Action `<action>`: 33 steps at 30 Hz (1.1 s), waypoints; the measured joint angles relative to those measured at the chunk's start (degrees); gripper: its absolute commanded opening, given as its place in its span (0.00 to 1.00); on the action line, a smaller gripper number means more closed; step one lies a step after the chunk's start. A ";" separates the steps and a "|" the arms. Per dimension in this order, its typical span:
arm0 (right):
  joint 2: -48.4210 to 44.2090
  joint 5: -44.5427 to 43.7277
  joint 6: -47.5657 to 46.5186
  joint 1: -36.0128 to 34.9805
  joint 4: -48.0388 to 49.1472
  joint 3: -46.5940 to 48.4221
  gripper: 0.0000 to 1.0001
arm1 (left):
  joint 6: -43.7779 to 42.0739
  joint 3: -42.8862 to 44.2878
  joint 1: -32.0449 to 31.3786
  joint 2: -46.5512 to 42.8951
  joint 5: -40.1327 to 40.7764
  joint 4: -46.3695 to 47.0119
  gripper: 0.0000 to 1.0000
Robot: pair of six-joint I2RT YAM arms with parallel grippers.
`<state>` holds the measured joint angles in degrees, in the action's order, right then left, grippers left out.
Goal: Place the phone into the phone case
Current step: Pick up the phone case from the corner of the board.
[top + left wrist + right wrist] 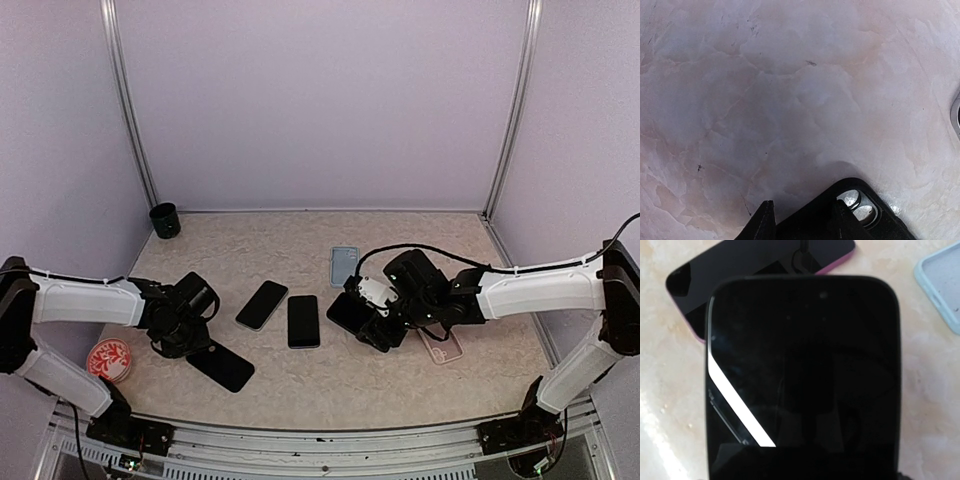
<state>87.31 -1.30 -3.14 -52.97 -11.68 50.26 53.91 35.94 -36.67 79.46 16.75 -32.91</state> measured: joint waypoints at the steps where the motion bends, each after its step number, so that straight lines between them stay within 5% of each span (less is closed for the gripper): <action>1: -0.28 0.00 0.00 0.00 0.02 -0.04 0.73 | -0.44 -0.02 0.17 0.09 -0.04 0.42 0.29; 17: -1.40 -0.90 0.22 0.00 -0.02 -0.20 0.74 | -2.19 -0.94 -0.15 -0.26 -0.26 3.61 0.08; 33: -2.29 -2.84 0.20 0.00 -1.09 -0.20 0.74 | -0.20 -0.28 -3.02 -5.70 -1.38 -4.04 0.01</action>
<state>85.01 -4.14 -2.94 -52.97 -12.78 50.06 53.71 35.66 -39.68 73.76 15.38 -36.95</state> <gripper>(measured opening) 0.739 0.027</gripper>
